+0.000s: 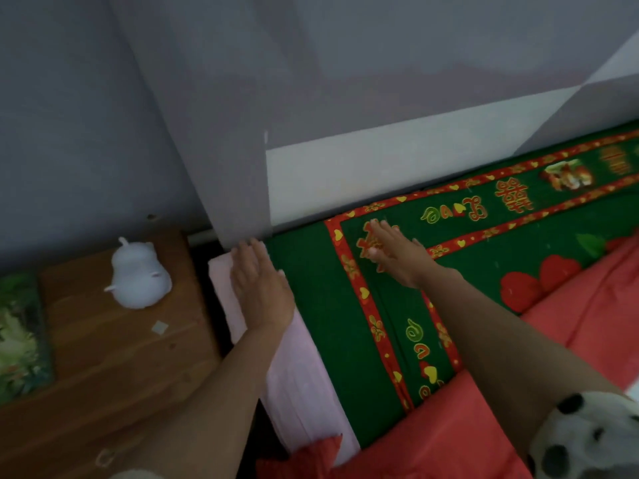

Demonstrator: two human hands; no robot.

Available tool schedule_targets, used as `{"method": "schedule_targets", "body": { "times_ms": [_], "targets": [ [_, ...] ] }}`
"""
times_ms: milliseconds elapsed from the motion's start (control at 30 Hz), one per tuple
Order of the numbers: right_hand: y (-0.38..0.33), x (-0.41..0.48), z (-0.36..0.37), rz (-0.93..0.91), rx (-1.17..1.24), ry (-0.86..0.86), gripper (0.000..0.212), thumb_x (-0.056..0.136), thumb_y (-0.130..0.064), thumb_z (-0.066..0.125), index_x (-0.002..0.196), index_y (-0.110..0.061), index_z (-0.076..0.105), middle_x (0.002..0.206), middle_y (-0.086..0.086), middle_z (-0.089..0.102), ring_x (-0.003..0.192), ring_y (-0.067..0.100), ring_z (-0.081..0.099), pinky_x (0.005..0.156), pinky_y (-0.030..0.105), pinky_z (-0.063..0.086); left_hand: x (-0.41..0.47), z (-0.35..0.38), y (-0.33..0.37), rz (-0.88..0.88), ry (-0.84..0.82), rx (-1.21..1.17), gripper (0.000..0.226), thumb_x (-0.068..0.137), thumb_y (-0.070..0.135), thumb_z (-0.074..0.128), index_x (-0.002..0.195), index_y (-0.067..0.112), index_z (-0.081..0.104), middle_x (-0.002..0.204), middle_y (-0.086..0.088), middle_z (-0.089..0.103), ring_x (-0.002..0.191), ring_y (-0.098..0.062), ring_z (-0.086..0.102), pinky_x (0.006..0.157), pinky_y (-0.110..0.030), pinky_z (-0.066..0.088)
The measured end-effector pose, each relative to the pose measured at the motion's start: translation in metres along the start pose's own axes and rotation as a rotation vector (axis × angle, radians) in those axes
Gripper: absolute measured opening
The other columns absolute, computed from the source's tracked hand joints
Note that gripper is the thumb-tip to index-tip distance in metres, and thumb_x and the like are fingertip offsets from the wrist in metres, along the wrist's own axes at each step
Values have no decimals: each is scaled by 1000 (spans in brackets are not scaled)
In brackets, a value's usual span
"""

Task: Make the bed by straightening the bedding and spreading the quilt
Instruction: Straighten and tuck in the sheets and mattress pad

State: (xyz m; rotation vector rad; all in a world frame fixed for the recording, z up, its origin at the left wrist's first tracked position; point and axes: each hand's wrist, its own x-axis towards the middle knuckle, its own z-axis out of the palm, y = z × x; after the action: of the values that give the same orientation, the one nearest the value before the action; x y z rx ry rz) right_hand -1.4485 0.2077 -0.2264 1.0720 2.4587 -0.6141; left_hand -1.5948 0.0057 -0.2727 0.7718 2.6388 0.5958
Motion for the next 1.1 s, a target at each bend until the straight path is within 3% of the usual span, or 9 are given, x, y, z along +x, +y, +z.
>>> {"method": "schedule_targets", "body": {
  "times_ms": [100,233,467,733,833,933,1000,1100],
  "targets": [
    [22,-29,-16,-31,-32,58,61,101,-45,32,154,-29,5,161,0,6,148,22,3,118,49,5,-11,-3,42,280,-58,135,63,100,24,38,152,7,7,160,-12,2,147,-28,-3,120,-42,4],
    [70,-63,-40,31,-28,110,62,101,-44,33,154,-24,7,161,1,8,148,21,5,120,47,7,-22,2,108,531,-119,229,60,102,29,29,153,14,-1,160,-3,-6,147,-22,-12,121,-41,0],
    [149,-90,-64,91,40,217,58,100,-42,37,152,-22,21,158,3,22,146,20,18,119,47,13,-29,34,190,641,-190,241,60,102,31,30,153,15,2,161,-3,-2,147,-21,-7,121,-41,3],
    [208,-23,-91,201,124,332,47,100,-34,43,144,-17,38,141,7,50,127,26,48,109,49,34,42,94,263,796,-297,371,60,103,31,28,152,23,-5,160,-5,-8,147,-23,-9,121,-43,4],
    [229,20,-95,234,93,376,51,100,-34,43,147,-17,32,148,7,41,136,26,38,113,47,30,71,122,285,927,-281,423,59,103,33,24,151,25,-10,159,-1,-14,146,-21,-14,121,-43,1],
    [241,62,-88,297,50,431,62,101,-42,34,153,-20,9,161,6,9,148,24,6,119,47,10,93,145,289,1091,-258,513,57,103,39,12,148,22,-18,155,0,-22,143,-21,-23,120,-44,-3],
    [245,88,-73,348,54,375,68,101,-50,24,152,-23,-11,159,6,-16,146,24,-17,115,48,-7,105,163,278,1134,-248,561,57,100,43,2,146,20,-22,154,0,-26,142,-20,-26,119,-44,-7],
    [250,116,-47,362,50,252,68,99,-55,14,148,-27,-25,154,7,-32,141,26,-30,113,53,-16,119,181,266,1090,-262,562,62,92,48,-11,148,21,-19,156,3,-23,142,-17,-28,118,-44,-9]
  ]
}}
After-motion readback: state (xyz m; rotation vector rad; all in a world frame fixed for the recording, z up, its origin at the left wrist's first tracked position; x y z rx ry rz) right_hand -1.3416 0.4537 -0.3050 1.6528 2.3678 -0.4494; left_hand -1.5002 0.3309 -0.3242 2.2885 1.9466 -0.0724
